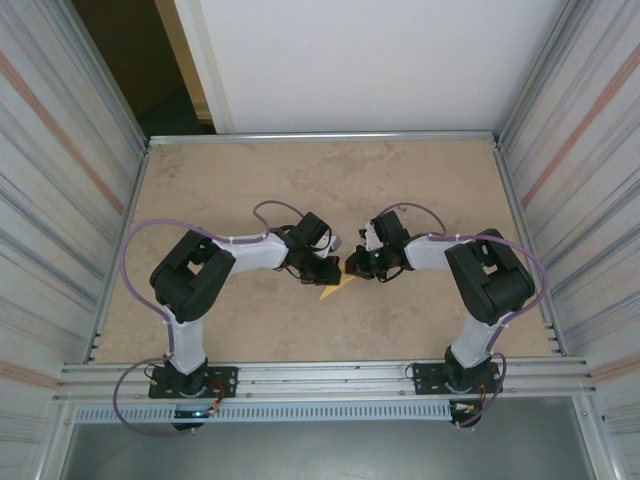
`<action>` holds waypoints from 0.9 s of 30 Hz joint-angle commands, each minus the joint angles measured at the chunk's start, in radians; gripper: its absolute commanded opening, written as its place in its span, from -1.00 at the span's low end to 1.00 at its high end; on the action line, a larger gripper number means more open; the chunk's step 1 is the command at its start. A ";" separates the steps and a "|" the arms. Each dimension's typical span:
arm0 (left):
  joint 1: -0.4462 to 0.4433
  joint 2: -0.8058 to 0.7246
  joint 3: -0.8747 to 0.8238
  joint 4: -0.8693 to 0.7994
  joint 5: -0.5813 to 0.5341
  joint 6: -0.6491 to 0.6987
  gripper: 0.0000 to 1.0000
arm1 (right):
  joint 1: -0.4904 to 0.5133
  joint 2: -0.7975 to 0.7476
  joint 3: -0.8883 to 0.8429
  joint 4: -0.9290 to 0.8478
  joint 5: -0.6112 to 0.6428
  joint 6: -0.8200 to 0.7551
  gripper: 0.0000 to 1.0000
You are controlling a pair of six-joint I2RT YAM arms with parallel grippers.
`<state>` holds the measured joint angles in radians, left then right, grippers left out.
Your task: Fold a paper plane with a square sheet of paper (pick it up from the middle)
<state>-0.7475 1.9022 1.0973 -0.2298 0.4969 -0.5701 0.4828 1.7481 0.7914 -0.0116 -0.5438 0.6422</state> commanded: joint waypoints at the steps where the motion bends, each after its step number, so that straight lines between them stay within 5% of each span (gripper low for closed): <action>1: -0.004 0.030 -0.003 -0.025 -0.025 -0.003 -0.92 | -0.002 0.011 0.015 -0.062 0.011 -0.021 -0.80; 14: -0.004 0.046 -0.010 -0.056 -0.047 -0.016 -0.92 | -0.028 -0.113 0.026 -0.130 0.109 0.010 -0.79; 27: -0.004 0.038 -0.016 -0.052 -0.041 -0.016 -0.92 | -0.046 -0.065 0.029 -0.157 0.150 0.011 -0.80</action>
<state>-0.7475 1.9190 1.0977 -0.2295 0.4938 -0.5777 0.4442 1.6592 0.8024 -0.1410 -0.4114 0.6460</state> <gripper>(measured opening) 0.061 0.100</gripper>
